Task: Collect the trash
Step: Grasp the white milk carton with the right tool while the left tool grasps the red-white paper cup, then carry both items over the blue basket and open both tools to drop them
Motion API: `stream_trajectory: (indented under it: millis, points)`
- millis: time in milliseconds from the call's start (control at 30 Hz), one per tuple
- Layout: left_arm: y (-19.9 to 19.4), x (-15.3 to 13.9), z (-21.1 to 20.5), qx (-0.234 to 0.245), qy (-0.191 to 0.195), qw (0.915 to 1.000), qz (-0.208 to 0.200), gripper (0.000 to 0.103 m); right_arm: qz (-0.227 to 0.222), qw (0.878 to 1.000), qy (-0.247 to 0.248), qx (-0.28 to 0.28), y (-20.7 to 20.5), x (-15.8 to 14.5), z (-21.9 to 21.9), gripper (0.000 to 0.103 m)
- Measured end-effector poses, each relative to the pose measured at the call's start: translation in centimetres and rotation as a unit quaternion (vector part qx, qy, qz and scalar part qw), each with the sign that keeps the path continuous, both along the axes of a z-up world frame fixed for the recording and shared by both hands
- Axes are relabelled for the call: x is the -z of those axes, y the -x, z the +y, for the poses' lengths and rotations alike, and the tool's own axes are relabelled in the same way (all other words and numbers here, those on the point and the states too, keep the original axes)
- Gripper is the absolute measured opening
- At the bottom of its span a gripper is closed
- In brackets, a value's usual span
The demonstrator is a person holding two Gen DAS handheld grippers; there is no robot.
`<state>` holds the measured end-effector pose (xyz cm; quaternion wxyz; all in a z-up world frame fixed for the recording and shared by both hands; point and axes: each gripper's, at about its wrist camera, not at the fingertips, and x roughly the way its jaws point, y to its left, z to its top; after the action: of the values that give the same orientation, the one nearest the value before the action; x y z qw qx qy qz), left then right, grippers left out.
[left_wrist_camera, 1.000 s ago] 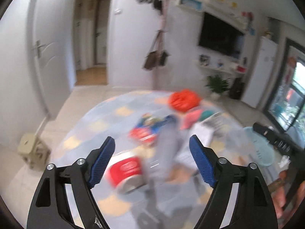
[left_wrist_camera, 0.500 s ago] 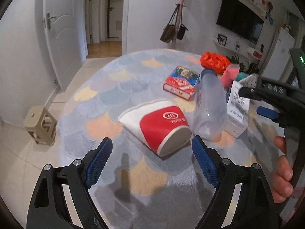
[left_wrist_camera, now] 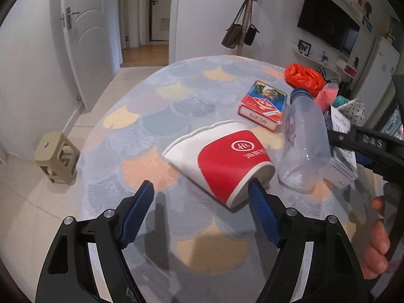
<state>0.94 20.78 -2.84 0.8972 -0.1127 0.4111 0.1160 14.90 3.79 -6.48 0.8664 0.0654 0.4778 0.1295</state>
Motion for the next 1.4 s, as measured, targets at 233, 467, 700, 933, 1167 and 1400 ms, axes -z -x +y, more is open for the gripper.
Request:
stream_trajectory:
  millis: [233,467,700,933,1167,1400]
  points:
    - [0.4,-1.0,1.5,0.026,0.012,0.9995,-0.016,0.074,-0.001,1.0,0.008,-0.016,0.7,-0.5,-2.4,0.049]
    - [-0.2,-1.0,1.8,0.042,0.113,0.9925,-0.022,0.082,-0.004,1.0,-0.011,-0.019,0.9,-1.0,-4.4,0.048]
    - [-3.4,0.4,1.4,-0.005,0.138,0.9904,0.008,0.08,-0.023,0.999,-0.009,-0.032,1.0,-1.7,-4.4,0.061]
    - [-5.2,0.7,0.4,-0.016,0.088,0.9956,0.028,0.07,-0.03,0.999,0.011,-0.044,0.6,-1.3,-2.9,0.067]
    - [-4.3,0.3,0.8,-0.017,0.086,0.9961,0.008,0.069,-0.019,0.998,0.044,-0.033,-0.1,0.3,-2.4,0.05]
    - [-2.7,-3.3,-0.2,0.006,0.064,0.9964,-0.055,0.069,-0.052,0.997,0.008,-0.05,1.6,-1.3,-3.4,0.048]
